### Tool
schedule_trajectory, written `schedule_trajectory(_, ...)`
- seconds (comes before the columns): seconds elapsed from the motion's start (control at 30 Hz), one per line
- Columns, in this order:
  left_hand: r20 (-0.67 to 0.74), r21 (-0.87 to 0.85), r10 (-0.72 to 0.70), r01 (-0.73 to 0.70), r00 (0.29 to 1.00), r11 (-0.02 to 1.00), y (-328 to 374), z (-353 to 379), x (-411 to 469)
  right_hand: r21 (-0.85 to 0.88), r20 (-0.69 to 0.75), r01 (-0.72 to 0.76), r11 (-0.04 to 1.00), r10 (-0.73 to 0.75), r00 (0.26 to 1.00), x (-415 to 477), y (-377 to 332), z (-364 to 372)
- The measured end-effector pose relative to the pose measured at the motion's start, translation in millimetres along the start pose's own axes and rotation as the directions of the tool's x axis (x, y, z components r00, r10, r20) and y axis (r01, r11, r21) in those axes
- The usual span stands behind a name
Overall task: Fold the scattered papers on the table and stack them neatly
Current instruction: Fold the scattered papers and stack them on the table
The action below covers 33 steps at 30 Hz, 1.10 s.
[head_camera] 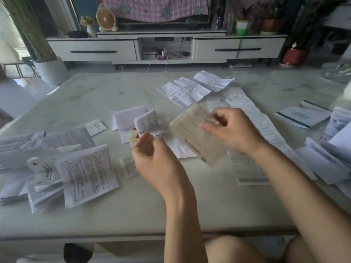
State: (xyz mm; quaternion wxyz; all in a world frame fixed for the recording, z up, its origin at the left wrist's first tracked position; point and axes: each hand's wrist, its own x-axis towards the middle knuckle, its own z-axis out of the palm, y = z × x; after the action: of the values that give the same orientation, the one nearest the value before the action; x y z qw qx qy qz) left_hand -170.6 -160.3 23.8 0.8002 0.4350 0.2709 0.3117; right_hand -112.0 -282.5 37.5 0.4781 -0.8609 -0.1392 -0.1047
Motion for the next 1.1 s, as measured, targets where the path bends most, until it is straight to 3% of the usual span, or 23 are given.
schedule_trajectory(0.1,0.220,0.146,-0.073,0.041,0.973,0.988,3.4,6.8,-13.3,0.354,0.073,-0.157,0.922,0.140,0.987,-6.7,-4.2,-15.0)
schedule_trajectory(0.23,0.442,0.277,-0.179,0.056,0.879,0.959,-4.5,12.1,-18.1,0.440,0.155,-0.277,0.854,0.232,0.960,-14.2,-4.6,-17.3)
schedule_trajectory(0.47,0.423,0.329,-0.095,-0.055,0.901,0.943,-7.6,8.4,-15.4,0.516,0.219,-0.336,0.788,0.258,0.941,-18.2,-6.9,-19.9)
schedule_trajectory(0.67,0.491,0.340,-0.224,0.051,0.842,0.939,-2.8,8.8,-17.5,0.503,0.114,-0.319,0.803,0.304,0.946,-16.7,-3.4,-22.7)
schedule_trajectory(0.87,0.452,0.350,-0.179,0.011,0.874,0.937,-3.9,8.2,-15.1,0.444,0.348,-0.425,0.789,0.285,0.893,-21.5,-1.5,-31.4)
schedule_trajectory(1.1,0.485,0.395,-0.174,-0.037,0.857,0.918,-5.4,9.0,-15.5,0.434,0.325,-0.414,0.800,0.289,0.900,-24.9,1.3,-30.5)
